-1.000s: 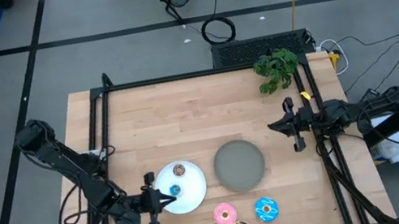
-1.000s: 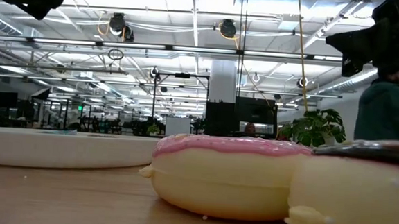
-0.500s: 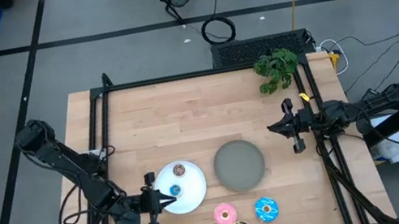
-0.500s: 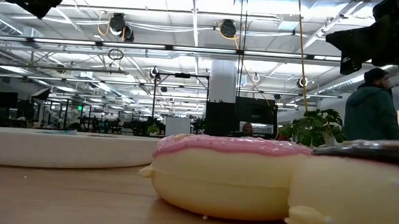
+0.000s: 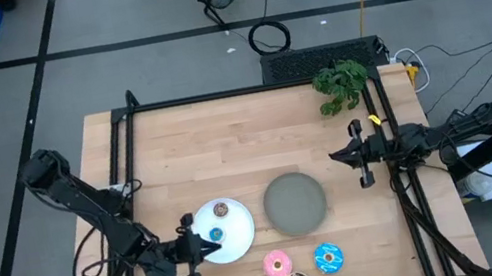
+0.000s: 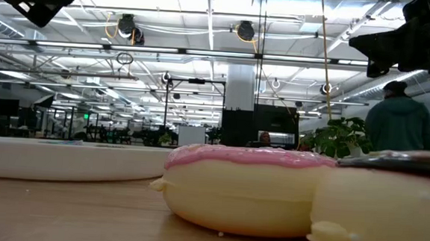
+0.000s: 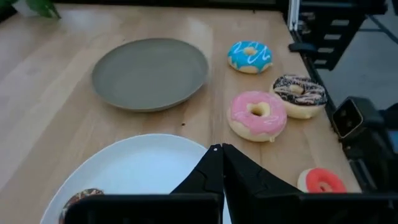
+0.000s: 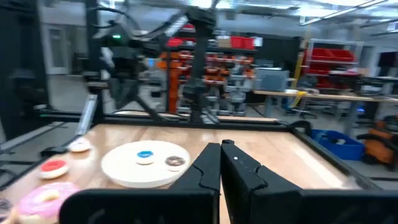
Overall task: Pick & Place donuts
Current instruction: Put the small white donut on the white plate
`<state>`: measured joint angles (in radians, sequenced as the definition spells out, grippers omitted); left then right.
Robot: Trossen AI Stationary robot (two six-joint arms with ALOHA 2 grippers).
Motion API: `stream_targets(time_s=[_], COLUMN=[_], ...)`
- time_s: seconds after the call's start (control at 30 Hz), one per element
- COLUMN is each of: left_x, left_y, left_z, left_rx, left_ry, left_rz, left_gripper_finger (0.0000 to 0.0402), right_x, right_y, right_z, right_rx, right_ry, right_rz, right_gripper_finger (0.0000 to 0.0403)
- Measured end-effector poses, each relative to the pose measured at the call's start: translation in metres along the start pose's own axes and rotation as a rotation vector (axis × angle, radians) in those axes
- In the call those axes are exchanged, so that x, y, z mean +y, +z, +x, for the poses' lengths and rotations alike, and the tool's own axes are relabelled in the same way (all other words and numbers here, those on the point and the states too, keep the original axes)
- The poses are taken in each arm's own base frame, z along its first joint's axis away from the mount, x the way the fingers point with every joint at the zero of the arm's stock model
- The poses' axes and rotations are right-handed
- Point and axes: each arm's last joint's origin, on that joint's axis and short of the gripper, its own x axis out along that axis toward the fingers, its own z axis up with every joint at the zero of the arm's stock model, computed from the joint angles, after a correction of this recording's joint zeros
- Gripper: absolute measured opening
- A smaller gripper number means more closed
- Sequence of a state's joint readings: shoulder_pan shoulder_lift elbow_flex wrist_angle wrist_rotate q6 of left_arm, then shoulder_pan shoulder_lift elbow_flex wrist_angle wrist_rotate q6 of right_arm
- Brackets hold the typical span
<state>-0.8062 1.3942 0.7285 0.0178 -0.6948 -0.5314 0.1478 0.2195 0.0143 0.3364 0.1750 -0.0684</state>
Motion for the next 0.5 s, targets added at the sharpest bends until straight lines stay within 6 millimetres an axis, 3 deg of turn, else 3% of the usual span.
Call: stream_targets(time_s=[0.33, 0.5], left_x=[-0.043, -0.068], left_y=[0.030, 0.038], left_z=[0.019, 0.046], left_rx=[0.136, 0.231], left_ry=[-0.037, -0.116], left_rz=[0.042, 0.102], left_gripper_finger=[0.0006, 0.0007], right_x=[-0.001, -0.001], right_y=[0.000, 0.000], right_z=[0.000, 0.000], right_rx=[0.000, 0.001], right_ry=[-0.037, -0.035], right_rz=[-0.022, -0.022], right_gripper_finger=[0.0000, 0.0000])
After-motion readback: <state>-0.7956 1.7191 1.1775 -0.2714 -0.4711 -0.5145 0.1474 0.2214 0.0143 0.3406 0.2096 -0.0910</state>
